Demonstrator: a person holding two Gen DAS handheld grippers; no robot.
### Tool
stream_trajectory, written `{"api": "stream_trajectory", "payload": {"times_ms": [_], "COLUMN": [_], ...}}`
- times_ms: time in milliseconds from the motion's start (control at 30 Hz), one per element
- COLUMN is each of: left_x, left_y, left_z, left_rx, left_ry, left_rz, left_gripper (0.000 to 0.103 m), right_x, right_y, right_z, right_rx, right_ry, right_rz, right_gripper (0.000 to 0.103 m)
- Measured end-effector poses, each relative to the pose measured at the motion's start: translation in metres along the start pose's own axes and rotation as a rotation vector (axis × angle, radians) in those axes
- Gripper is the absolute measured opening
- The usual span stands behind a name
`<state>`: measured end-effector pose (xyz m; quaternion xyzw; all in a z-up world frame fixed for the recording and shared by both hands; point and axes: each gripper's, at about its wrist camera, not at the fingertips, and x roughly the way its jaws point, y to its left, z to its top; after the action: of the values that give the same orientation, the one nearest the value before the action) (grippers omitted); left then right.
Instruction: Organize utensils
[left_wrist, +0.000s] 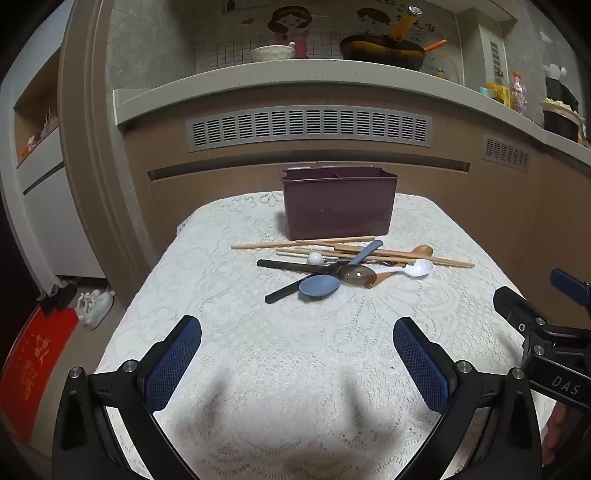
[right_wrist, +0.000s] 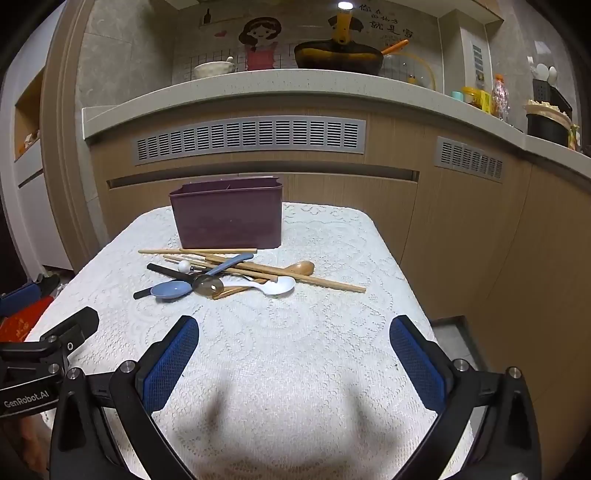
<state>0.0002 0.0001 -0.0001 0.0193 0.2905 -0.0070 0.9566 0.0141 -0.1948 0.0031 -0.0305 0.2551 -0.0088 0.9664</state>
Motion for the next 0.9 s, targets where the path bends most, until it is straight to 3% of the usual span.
{"api": "stream_trajectory", "payload": {"times_ms": [67,133,900], "left_x": [0.001,0.002,0.003], "left_y": [0.000,0.002,0.004], "left_z": [0.000,0.000,-0.003], "left_rx": [-0.007,-0.019,-0.021], "left_ry": [0.008,0.010,0.028], "left_rz": [-0.004,-0.010,-0.024], "left_gripper": [0.103,0.103,0.103], "right_x": [-0.008,0.009,0.001], "right_y": [-0.001,-0.002,-0.009], "right_z": [-0.009,0.001,0.004], "right_rx": [0.008,0.008,0.035], "right_ry": [-0.018,0.057,0.050], "right_rz": [-0.002,0.010,0.025], "right_gripper": [0.103,0.103,0.103]}}
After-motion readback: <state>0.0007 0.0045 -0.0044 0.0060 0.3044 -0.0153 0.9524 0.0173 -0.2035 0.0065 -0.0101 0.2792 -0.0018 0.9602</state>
